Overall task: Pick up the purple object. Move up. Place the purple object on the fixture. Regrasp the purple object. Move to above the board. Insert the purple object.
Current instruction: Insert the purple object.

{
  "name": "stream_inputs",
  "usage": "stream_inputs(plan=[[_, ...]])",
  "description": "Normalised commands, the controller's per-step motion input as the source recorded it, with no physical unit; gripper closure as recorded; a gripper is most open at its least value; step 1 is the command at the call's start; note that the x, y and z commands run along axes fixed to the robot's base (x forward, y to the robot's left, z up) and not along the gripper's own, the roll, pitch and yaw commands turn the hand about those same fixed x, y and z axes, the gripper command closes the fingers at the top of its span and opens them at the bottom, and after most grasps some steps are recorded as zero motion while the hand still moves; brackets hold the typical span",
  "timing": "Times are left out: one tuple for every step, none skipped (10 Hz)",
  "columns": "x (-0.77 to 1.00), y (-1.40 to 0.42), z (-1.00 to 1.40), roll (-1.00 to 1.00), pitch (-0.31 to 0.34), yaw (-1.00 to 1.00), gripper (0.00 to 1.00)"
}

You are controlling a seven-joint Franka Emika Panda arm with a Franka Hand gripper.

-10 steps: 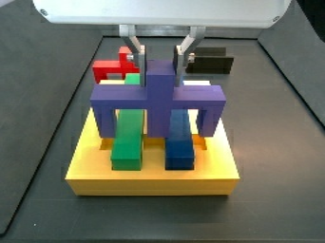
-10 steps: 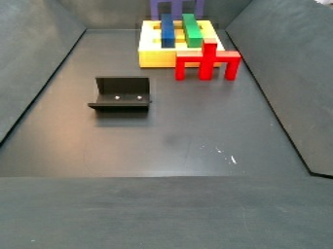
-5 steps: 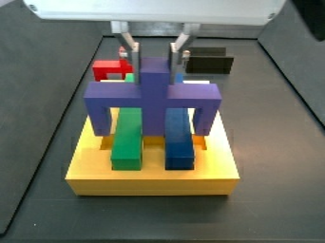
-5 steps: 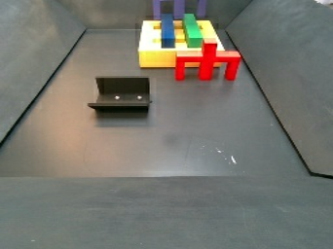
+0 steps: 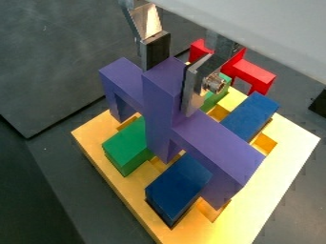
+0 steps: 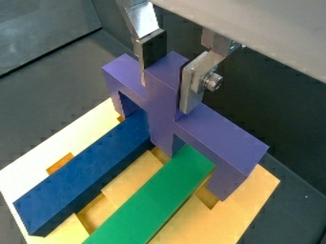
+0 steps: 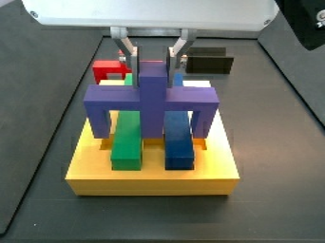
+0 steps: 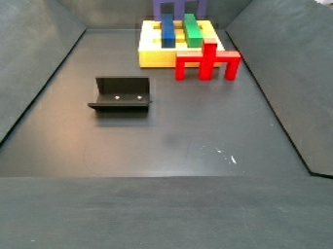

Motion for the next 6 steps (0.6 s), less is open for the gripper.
stream_inputs(plan=[[0.02,0.00,-0.03,0.00,0.000,0.00,1.00],[0.00,0.00,-0.17,0.00,-0.004,0.00,1.00],[0.03,0.00,-0.20,0.00,-0.004,0.00,1.00],[0.09,-0.04,-0.18,0.00,0.000,0.00,1.00],[0.08,-0.04,-0.15,0.00,0.000,0.00,1.00],[0.12,-0.02,-0.08,0.00,0.000,0.00,1.00]])
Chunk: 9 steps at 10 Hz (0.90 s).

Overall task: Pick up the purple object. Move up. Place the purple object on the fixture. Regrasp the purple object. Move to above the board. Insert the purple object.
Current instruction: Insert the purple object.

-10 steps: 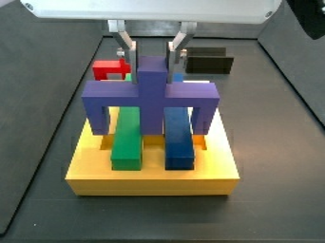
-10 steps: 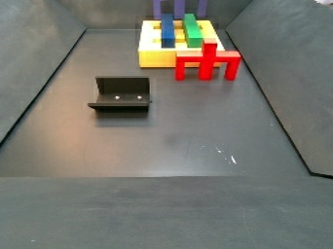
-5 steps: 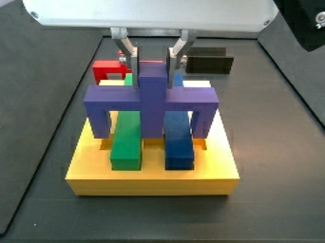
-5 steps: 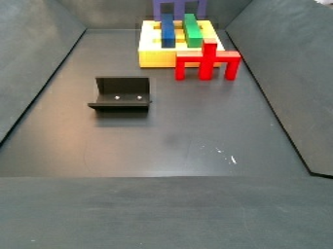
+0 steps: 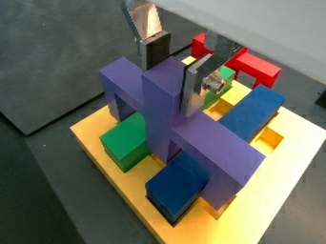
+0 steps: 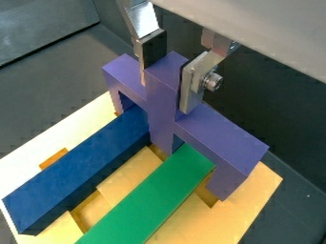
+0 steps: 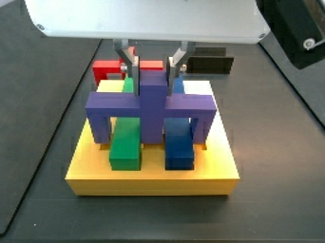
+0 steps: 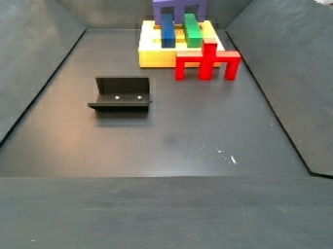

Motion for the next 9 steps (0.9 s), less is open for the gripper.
stream_inputs(plan=[[0.07,0.00,0.00,-0.01,0.000,0.00,1.00],[0.00,0.00,0.00,0.00,-0.046,-0.02,1.00],[0.00,0.00,0.00,-0.04,-0.124,-0.01,1.00],[0.00,0.00,-0.06,-0.03,-0.163,0.00,1.00],[0.00,0.00,-0.13,0.00,-0.180,0.00,1.00],[0.03,-0.01,-0.17,0.00,-0.206,-0.08,1.00],[0.00,-0.01,-0.15,0.00,-0.259,-0.10,1.00],[0.00,0.00,-0.10,-0.01,-0.294,-0.11,1.00],[0.00,0.00,-0.04,0.00,-0.283,-0.12,1.00]])
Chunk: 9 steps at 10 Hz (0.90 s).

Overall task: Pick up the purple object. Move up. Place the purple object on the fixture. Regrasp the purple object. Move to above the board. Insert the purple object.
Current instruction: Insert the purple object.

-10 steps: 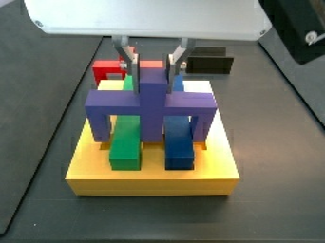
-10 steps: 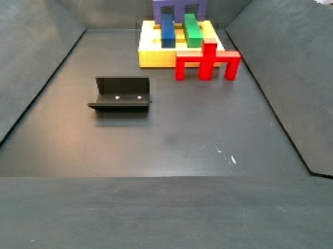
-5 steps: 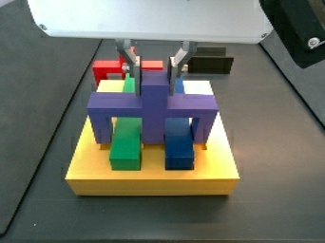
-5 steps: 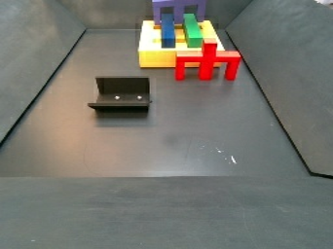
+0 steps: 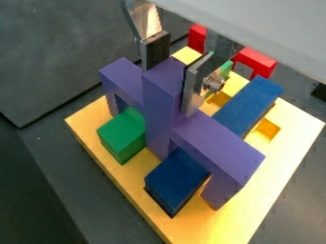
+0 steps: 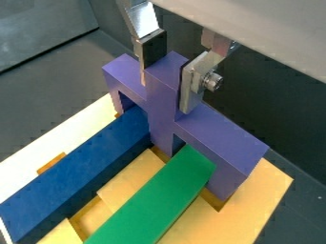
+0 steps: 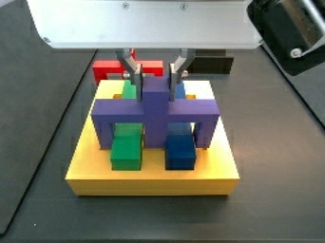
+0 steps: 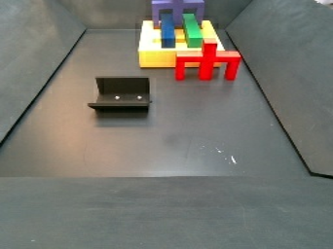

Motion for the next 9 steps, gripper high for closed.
stream_inputs(plan=[[0.00,0.00,-0.01,0.05,-0.217,-0.10,1.00],[0.00,0.00,-0.02,0.12,-0.164,-0.04,1.00],[0.00,0.00,-0.06,0.20,-0.107,0.00,1.00],[0.00,0.00,-0.06,0.25,-0.087,0.00,1.00],[-0.12,0.00,-0.05,0.33,-0.083,0.04,1.00],[-0.13,-0.13,-0.03,0.35,-0.081,0.12,1.00],[-0.14,-0.13,-0.06,0.31,-0.079,0.12,1.00],[-0.07,-0.17,-0.11,0.23,-0.061,0.09,1.00],[0.00,-0.12,-0.16,0.19,-0.007,0.05,1.00]])
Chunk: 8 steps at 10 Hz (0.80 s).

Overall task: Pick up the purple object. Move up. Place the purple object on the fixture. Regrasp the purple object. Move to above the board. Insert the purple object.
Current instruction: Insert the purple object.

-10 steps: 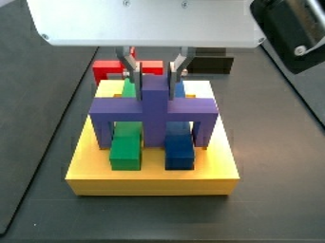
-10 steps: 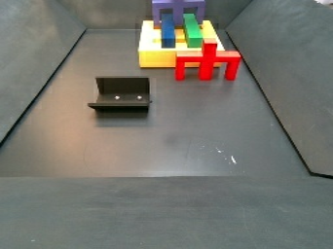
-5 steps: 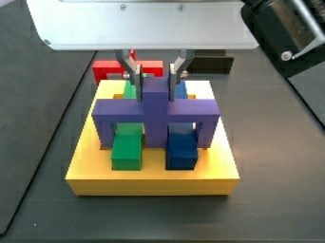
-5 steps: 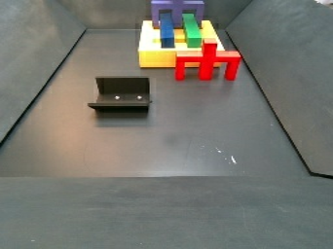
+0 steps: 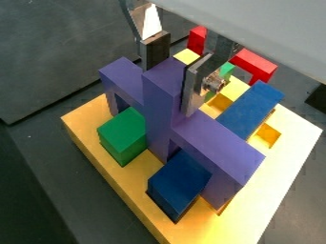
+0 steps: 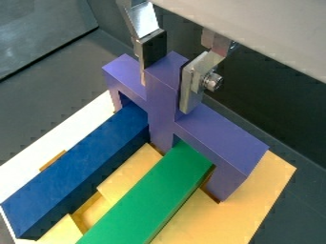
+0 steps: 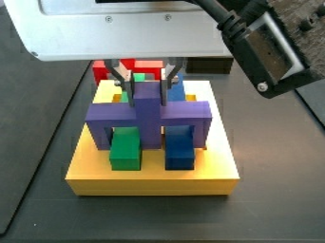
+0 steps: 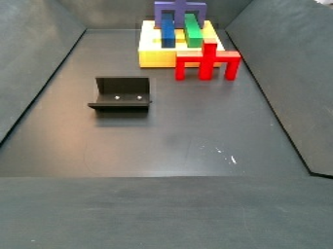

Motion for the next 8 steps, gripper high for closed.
stream_inputs(plan=[[0.00,0.00,-0.24,0.07,0.000,0.00,1.00],[0.01,0.00,-0.33,0.00,0.000,0.00,1.00],[0.02,0.04,-0.33,-0.04,0.000,0.00,1.00],[0.12,0.00,-0.33,-0.09,0.023,0.00,1.00],[0.23,-0.06,-0.25,-0.05,0.097,0.00,1.00],[0.27,-0.14,-0.23,-0.01,0.119,0.00,1.00],[0.29,-0.13,-0.24,0.00,0.124,0.00,1.00],[0.23,-0.01,-0.24,0.00,0.096,0.00,1.00]])
